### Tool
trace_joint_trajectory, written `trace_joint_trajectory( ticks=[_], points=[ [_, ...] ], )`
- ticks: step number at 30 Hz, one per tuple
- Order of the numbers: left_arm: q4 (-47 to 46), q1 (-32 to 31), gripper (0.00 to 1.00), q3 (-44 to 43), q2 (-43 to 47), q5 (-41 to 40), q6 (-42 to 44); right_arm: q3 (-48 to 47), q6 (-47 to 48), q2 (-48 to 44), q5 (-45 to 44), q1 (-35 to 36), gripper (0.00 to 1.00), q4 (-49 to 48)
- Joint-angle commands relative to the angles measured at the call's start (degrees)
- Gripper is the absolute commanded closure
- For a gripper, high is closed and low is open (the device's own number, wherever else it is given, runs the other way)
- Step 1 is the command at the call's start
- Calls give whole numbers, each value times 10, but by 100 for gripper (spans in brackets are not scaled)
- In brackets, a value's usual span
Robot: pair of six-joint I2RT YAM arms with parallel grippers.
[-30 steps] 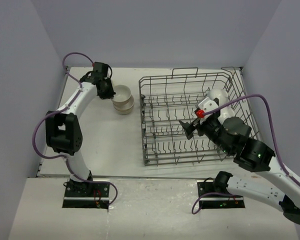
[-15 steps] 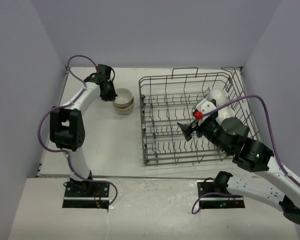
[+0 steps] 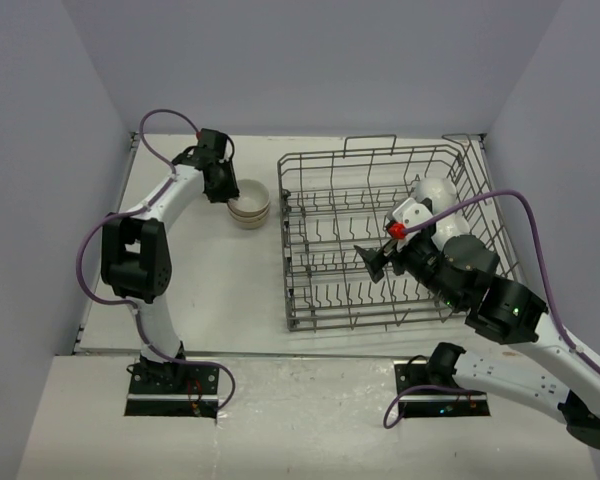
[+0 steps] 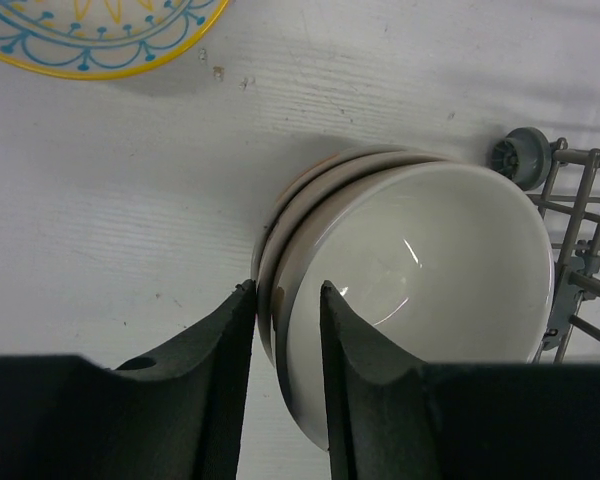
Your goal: Unload the bowls from the dish rack
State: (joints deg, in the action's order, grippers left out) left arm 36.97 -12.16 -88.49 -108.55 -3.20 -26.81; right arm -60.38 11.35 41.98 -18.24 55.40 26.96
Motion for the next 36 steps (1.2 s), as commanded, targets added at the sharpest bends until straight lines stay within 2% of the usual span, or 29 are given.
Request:
trace_joint_trajectory(
  ticks=[1, 6, 8, 10, 12, 15, 17, 22, 25, 26, 30, 36],
  points=[
    [-23, -4, 68, -6, 13, 9, 0, 5, -7, -1, 7, 0, 1, -23],
    [-17, -4, 69, 11, 38, 0, -2, 4, -53, 15, -38, -26, 1, -25],
    [-16, -5, 66, 17, 44, 4, 0, -1, -96, 39, -13, -81, 1, -24],
    [-10, -4, 49, 28, 58, 0, -1, -21, -149, 67, 26, -127, 1, 8],
    [-16, -4, 27, 41, 83, -5, -3, -30, -167, 113, 37, -164, 1, 27],
    [-15, -4, 9, 43, 112, -7, 0, -33, -178, 152, 14, -181, 1, 27],
    [-8, -4, 1, 36, 127, -8, 1, -42, -188, 186, -27, -206, 1, 30],
    [30, -4, 0, 28, 223, -35, 0, -96, -160, 281, -142, -272, 1, 33],
    [43, -6, 0, 57, 333, -65, 6, -142, -120, 363, -199, -316, 1, 33],
    [43, -7, 0, 88, 395, -71, 10, -152, -102, 385, -209, -323, 1, 23],
    [38, -8, 0, 177, 515, -81, 39, -201, -25, 491, -250, -339, 1, -9],
    [-30, -18, 0, 335, 658, -82, 56, -200, 51, 522, -241, -364, 1, -63]
  ],
)
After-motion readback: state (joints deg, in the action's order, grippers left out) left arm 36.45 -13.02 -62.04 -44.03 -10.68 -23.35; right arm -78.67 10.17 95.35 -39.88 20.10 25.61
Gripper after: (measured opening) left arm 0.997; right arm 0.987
